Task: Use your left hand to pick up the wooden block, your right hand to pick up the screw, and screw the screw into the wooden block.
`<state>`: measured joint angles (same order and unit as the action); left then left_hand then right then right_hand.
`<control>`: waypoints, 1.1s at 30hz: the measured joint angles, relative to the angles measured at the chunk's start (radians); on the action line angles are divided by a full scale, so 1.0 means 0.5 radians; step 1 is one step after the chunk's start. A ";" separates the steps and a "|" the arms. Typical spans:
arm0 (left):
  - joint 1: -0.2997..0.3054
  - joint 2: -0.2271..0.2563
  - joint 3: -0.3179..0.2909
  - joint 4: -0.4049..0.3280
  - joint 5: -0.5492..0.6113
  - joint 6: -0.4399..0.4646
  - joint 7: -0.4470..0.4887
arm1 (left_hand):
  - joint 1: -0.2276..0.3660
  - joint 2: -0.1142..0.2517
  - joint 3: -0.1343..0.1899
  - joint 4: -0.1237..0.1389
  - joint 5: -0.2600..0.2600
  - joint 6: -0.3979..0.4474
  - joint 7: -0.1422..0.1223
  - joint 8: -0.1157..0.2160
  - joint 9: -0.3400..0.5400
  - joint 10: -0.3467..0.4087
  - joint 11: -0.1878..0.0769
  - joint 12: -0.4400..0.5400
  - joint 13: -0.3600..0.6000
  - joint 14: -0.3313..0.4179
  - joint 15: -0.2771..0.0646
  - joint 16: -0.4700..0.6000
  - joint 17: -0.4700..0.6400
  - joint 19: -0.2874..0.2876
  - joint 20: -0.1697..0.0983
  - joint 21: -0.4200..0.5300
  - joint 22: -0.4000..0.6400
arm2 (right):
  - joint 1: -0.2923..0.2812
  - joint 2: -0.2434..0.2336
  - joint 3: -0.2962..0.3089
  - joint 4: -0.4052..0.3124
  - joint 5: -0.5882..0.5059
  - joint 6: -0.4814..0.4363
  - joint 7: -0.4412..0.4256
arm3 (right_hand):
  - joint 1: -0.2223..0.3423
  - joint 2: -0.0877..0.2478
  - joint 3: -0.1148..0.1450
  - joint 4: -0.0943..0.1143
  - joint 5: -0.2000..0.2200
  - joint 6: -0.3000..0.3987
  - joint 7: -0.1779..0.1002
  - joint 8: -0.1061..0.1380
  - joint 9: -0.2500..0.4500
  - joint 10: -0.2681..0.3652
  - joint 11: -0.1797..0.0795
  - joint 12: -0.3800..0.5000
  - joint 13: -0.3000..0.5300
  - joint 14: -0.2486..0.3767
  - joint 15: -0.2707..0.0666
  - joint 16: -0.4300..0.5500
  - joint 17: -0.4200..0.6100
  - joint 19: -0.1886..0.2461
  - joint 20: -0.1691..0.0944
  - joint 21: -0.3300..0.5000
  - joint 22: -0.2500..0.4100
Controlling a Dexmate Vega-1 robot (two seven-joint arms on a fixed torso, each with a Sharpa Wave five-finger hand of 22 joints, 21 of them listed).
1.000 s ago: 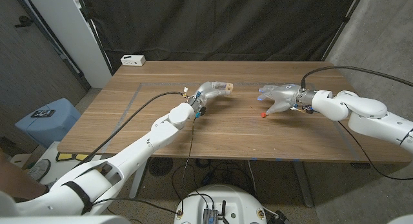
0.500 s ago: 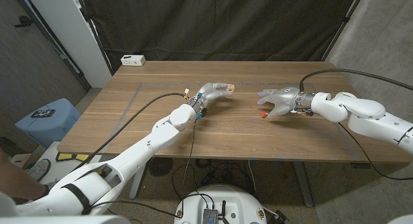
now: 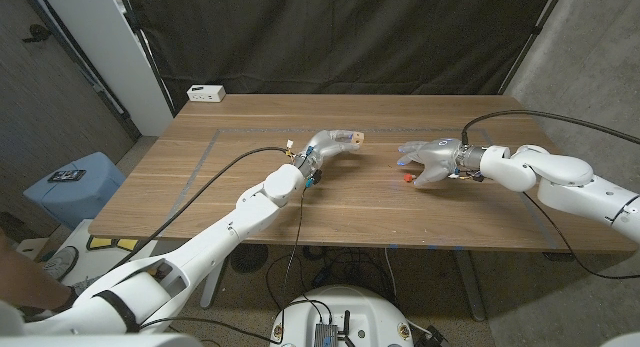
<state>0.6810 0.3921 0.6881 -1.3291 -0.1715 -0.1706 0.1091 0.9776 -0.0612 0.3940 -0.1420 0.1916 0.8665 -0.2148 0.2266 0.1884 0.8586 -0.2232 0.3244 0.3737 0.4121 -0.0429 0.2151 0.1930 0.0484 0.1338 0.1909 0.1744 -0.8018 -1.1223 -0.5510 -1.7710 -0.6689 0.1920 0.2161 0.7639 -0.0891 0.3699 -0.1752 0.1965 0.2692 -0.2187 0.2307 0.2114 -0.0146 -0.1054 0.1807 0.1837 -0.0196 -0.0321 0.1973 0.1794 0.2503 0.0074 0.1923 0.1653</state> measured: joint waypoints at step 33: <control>0.015 0.005 -0.004 0.010 0.011 -0.028 0.002 | -0.003 0.018 -0.005 -0.005 0.000 -0.001 0.000 -0.008 0.001 -0.004 0.004 -0.008 0.009 -0.007 -0.007 0.000 0.000 0.000 0.000 0.000 0.000 | 0.102 0.103 -0.080 -0.024 -0.064 -0.169 0.274 | 0.048 -0.020 0.006 0.023 -0.016 0.073 0.001 0.050 0.029 -0.075 0.047 0.000 0.000 -0.073 0.028 -0.012 0.019 -0.040 0.039 -0.016 0.000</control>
<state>0.6886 0.3946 0.6863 -1.3241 -0.1661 -0.1847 0.1099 0.9759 -0.0521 0.3917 -0.1443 0.1915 0.8661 -0.2149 0.2227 0.1886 0.8567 -0.2214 0.3204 0.3784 0.4084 -0.0464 0.2151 0.1930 0.0484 0.1338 0.1909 0.1744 -0.7508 -1.0707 -0.5909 -1.7828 -0.7009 0.1075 0.3533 0.7880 -0.0991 0.3727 -0.1637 0.1885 0.3056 -0.2180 0.2555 0.2258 -0.0522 -0.0821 0.1808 0.1835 -0.0560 -0.0180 0.1912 0.1890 0.2304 0.0271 0.1844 0.1651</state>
